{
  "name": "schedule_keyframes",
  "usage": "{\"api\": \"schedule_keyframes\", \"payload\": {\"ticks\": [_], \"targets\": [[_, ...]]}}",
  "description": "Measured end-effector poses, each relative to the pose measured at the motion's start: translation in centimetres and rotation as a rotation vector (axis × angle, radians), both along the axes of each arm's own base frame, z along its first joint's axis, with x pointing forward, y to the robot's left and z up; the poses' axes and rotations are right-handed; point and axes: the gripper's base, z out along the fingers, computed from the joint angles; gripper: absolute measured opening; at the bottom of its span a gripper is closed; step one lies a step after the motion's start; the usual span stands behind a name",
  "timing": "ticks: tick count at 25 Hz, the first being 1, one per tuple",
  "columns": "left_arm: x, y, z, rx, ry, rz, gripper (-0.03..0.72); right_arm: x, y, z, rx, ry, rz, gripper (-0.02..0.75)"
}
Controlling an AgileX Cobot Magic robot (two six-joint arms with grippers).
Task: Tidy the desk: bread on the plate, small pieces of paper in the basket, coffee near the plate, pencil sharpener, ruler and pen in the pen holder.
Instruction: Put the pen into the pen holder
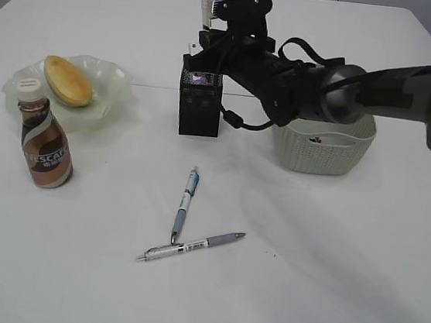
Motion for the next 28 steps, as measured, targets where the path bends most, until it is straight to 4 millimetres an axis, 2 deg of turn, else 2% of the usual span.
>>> {"api": "schedule_keyframes", "payload": {"ticks": [6,12,20,23,28], "targets": [[0.0,0.0,0.0,0.000,0.000,0.000,0.367,0.4,-0.3,0.3,0.014,-0.008,-0.009,0.061],[0.0,0.0,0.0,0.000,0.000,0.000,0.366,0.6,-0.3,-1.2,0.020,0.027,-0.007,0.061],[0.0,0.0,0.0,0.000,0.000,0.000,0.365,0.6,-0.2,-1.5,0.009,0.038,0.003,0.075],[0.0,0.0,0.0,0.000,0.000,0.000,0.364,0.6,-0.2,-1.7,0.022,0.062,0.002,0.112],[0.0,0.0,0.0,0.003,0.000,0.000,0.363,0.5,-0.2,-2.0,0.028,0.102,-0.001,0.220]]}}
